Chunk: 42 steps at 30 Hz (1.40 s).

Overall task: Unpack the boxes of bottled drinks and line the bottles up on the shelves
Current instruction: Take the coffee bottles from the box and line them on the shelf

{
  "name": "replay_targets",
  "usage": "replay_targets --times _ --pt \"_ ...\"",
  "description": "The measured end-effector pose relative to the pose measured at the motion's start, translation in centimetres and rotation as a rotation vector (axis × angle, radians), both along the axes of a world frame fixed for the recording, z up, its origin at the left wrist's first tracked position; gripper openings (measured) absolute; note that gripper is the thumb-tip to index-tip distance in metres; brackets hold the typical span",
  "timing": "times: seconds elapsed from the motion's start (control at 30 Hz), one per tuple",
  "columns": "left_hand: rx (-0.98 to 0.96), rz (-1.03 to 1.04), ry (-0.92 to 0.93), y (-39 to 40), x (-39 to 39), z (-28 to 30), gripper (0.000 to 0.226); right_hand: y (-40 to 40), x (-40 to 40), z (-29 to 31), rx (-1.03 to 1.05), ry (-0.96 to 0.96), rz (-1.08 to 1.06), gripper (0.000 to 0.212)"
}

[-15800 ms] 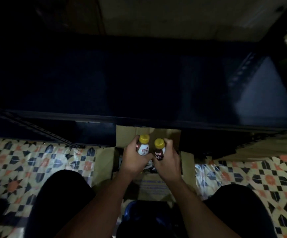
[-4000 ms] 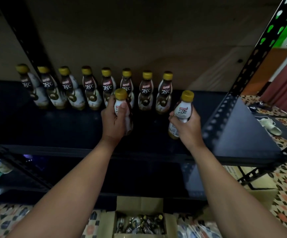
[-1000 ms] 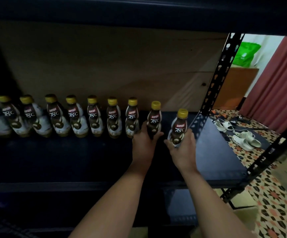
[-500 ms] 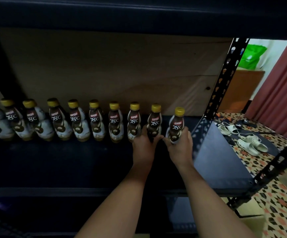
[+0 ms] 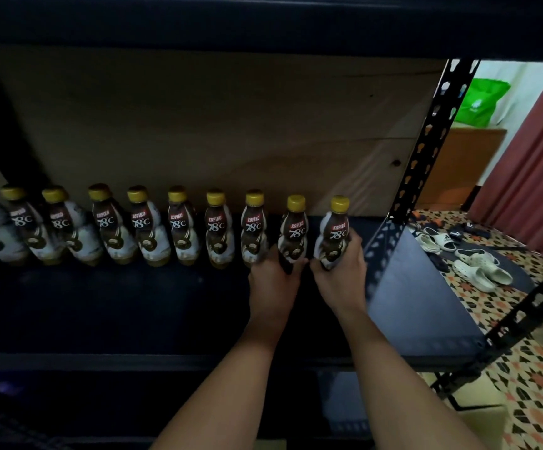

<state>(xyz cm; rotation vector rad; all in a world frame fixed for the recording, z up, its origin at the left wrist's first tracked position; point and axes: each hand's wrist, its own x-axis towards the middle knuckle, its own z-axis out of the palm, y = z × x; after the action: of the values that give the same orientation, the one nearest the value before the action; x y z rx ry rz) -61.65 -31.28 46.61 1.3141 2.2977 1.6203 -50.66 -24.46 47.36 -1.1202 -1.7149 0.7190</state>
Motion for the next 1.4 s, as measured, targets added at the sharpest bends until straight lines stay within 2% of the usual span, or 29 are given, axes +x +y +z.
replay_targets --times 0.27,0.4,0.57,0.83,1.4 --pt "0.033 0.038 -0.031 -0.2 -0.3 -0.2 0.054 -0.1 0.1 0.1 -0.009 0.026 -0.002 0.069" --pt "0.011 0.006 -0.059 0.2 -0.2 -0.1 0.049 0.0 0.1 0.0 -0.002 0.017 0.003 0.064" --pt "0.033 0.010 -0.018 0.0 -0.2 0.0 0.044 0.0 0.1 -0.2 0.014 -0.002 0.013 0.065" --pt "0.027 0.042 -0.051 0.1 -0.3 -0.3 0.040 0.0 0.2 -0.1 0.021 -0.012 0.016 0.065" --pt "0.013 0.031 -0.043 0.5 -0.9 -1.1 0.045 -0.2 0.2 -0.3 0.006 -0.024 0.028 0.064"
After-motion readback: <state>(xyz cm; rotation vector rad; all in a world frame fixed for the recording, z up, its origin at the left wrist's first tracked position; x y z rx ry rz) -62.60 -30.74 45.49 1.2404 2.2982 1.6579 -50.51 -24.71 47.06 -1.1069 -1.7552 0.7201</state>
